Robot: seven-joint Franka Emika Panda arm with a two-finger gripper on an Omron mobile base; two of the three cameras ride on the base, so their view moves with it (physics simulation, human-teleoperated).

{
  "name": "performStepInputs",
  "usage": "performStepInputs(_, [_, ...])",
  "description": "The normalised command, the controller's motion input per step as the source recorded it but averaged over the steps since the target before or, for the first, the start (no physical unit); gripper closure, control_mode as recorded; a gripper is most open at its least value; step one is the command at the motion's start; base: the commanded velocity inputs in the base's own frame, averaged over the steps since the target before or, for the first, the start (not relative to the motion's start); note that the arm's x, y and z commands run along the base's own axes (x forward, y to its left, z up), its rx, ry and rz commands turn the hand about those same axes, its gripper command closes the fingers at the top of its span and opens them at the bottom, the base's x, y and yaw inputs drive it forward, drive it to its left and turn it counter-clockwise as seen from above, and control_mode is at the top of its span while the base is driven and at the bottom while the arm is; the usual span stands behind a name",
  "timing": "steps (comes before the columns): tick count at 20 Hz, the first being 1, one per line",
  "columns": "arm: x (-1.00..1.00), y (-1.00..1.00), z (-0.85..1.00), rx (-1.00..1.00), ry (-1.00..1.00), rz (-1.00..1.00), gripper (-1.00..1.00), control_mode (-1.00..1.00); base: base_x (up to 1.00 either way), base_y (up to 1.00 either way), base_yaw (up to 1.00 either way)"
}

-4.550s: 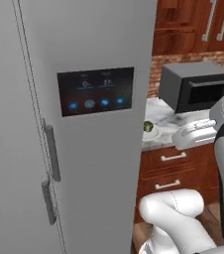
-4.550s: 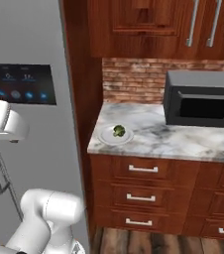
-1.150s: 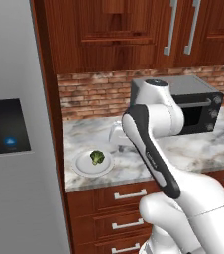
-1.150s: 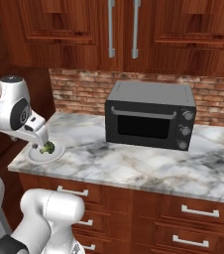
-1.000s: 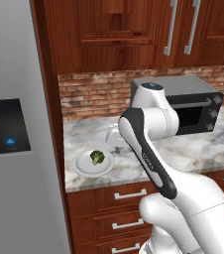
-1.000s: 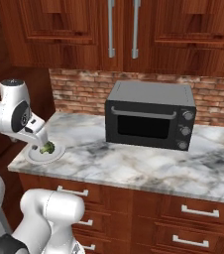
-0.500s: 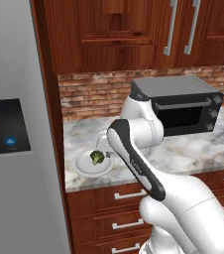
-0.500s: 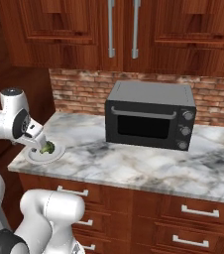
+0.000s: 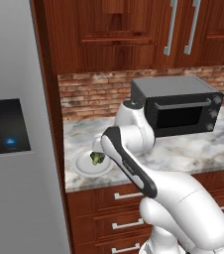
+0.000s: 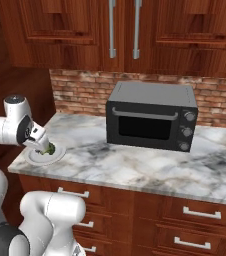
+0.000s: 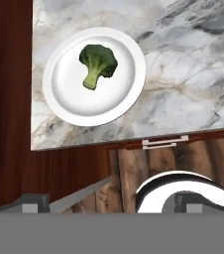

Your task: Pick the broccoli from the counter and place it in the microwave. Then turn on the microwave.

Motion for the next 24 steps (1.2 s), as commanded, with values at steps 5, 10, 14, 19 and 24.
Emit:
performStepInputs(5, [0.24,0.03,-0.32,0.00,-0.02,0.00,-1.00,-1.00,0.00,0.00,0.00])
performStepInputs(10, [0.16,0.08,-0.29,0.00,-0.01,-0.01,-1.00,-1.00,0.00,0.00,0.00])
performStepInputs(14, [0.16,0.08,-0.22,0.00,-0.04,-0.01,-1.00,-1.00,0.00,0.00,0.00])
performStepInputs(19, [0.22,0.07,-0.16,0.00,-0.05,-0.02,-1.00,-1.00,0.00,0.00,0.00])
performStepInputs(24, [0.24,0.05,-0.16,0.00,-0.03,-0.02,-1.00,-1.00,0.00,0.00,0.00])
